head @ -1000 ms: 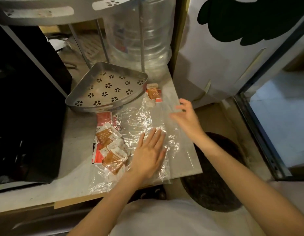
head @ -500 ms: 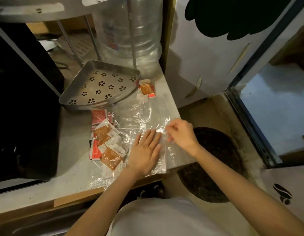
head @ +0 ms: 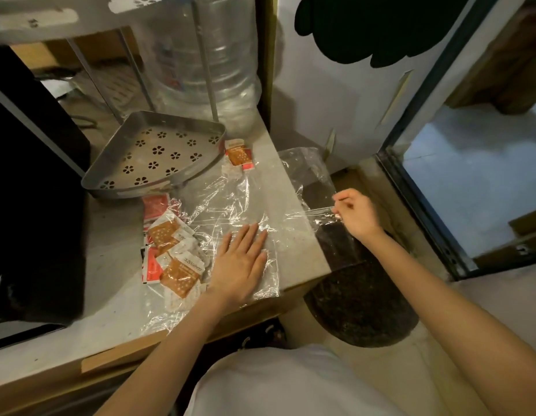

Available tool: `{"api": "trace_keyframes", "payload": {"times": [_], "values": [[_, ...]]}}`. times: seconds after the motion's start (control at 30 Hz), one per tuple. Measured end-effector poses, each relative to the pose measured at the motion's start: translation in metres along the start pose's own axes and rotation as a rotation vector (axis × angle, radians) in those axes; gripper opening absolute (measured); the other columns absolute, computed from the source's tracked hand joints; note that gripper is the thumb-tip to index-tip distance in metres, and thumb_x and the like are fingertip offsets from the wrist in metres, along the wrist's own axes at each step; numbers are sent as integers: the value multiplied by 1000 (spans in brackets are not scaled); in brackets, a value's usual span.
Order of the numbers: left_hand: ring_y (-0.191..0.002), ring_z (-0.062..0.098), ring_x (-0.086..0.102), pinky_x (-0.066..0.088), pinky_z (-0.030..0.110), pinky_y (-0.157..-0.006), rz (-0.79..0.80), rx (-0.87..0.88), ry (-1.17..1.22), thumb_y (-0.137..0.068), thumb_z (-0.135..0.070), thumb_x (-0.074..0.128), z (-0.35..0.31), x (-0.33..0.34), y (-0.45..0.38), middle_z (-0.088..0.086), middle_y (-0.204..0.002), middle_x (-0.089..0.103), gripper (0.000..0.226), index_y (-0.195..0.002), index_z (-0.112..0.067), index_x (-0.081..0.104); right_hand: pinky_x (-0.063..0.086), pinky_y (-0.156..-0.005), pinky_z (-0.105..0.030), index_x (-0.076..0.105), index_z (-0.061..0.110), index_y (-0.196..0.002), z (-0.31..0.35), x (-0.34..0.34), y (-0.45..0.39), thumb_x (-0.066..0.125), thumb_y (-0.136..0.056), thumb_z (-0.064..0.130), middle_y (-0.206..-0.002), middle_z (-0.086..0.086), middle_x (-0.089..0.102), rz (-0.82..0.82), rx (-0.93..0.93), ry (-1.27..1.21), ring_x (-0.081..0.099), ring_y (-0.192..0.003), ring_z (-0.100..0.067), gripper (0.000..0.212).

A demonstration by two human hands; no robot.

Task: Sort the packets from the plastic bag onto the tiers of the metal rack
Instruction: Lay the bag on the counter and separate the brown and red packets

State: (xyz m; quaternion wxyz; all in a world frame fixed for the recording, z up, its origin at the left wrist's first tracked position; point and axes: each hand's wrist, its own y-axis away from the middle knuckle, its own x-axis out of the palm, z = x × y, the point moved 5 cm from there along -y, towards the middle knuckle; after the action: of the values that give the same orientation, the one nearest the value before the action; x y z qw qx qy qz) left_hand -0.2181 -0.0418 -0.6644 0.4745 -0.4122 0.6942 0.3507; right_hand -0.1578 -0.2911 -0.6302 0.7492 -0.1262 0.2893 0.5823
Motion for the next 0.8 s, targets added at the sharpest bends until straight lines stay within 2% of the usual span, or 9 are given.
{"api": "trace_keyframes", "payload": {"times": [0.1, 0.17, 0.23, 0.3, 0.4, 0.53, 0.67, 0.73, 0.8], "values": [[-142, 7, -10, -9, 35, -116, 2, 13, 106, -92, -48, 4, -1, -2, -1, -9, -155, 0, 56, -144, -30, 7, 44, -65, -23, 58, 8, -105, 5, 1, -6, 46, -92, 5, -97, -12, 67, 15, -30, 153, 60, -86, -20, 19], [-142, 6, -1, -6, 36, -116, 8, -2, 243, -93, -47, 8, 1, -7, -5, -8, -155, 9, 55, -143, -28, 18, 48, -78, -32, 50, 7, -120, 13, 4, -7, 49, -91, 7, -112, -13, 63, 5, -33, 256, 58, -100, -25, 29], [-142, 7, 8, -1, 39, -117, 3, -20, 369, -95, -45, 11, 4, -13, -7, -5, -154, 21, 54, -141, -25, 31, 41, -94, -39, 37, 8, -133, 23, 8, -7, 57, -87, 10, -130, -13, 52, -37, -42, 384, 46, -119, -30, 50], [-141, 8, 16, 7, 40, -117, -16, -10, 420, -94, -43, 16, 4, -21, -5, -2, -151, 30, 55, -139, -21, 38, 34, -102, -39, 29, 10, -139, 38, 15, -5, 60, -84, 12, -141, -13, 42, -73, -126, 506, 36, -129, -30, 63], [-136, 14, 30, 21, 38, -115, -80, -22, 472, -95, -40, 25, 5, -37, 4, 2, -147, 38, 50, -136, -18, 42, 33, -104, -39, 33, 11, -137, 66, 34, -3, 58, -84, 9, -141, -11, 42, -27, -322, 506, 35, -129, -28, 59], [-123, 17, 47, 35, 30, -103, -216, -74, 428, -95, -29, 41, 16, -67, 17, 3, -137, 49, 38, -130, -16, 48, 36, -98, -38, 38, 11, -134, 104, 72, 1, 58, -83, 7, -135, -12, 48, 139, -471, 433, 41, -124, -29, 55], [-122, 23, 46, 36, 32, -99, -356, -285, 286, -88, -27, 55, 42, -85, 44, 8, -135, 49, 42, -128, -13, 50, 41, -92, -39, 40, 14, -133, 139, 117, 13, 58, -85, 11, -131, -12, 53, 346, -604, 321, 47, -119, -29, 52], [-117, 28, 49, 41, 38, -96, -419, -408, 213, -82, -28, 63, 53, -87, 63, 12, -130, 51, 50, -127, -10, 50, 40, -95, -38, 42, 15, -133, 153, 140, 18, 59, -87, 17, -135, -10, 50, 443, -649, 313, 46, -123, -26, 50], [-108, 27, 51, 43, 34, -86, -446, -555, 229, -75, -34, 70, 64, -84, 84, 12, -122, 52, 59, -125, -10, 49, 34, -102, -38, 40, 15, -136, 166, 164, 23, 61, -86, 22, -140, -9, 46, 528, -699, 339, 41, -128, -25, 55]]}}
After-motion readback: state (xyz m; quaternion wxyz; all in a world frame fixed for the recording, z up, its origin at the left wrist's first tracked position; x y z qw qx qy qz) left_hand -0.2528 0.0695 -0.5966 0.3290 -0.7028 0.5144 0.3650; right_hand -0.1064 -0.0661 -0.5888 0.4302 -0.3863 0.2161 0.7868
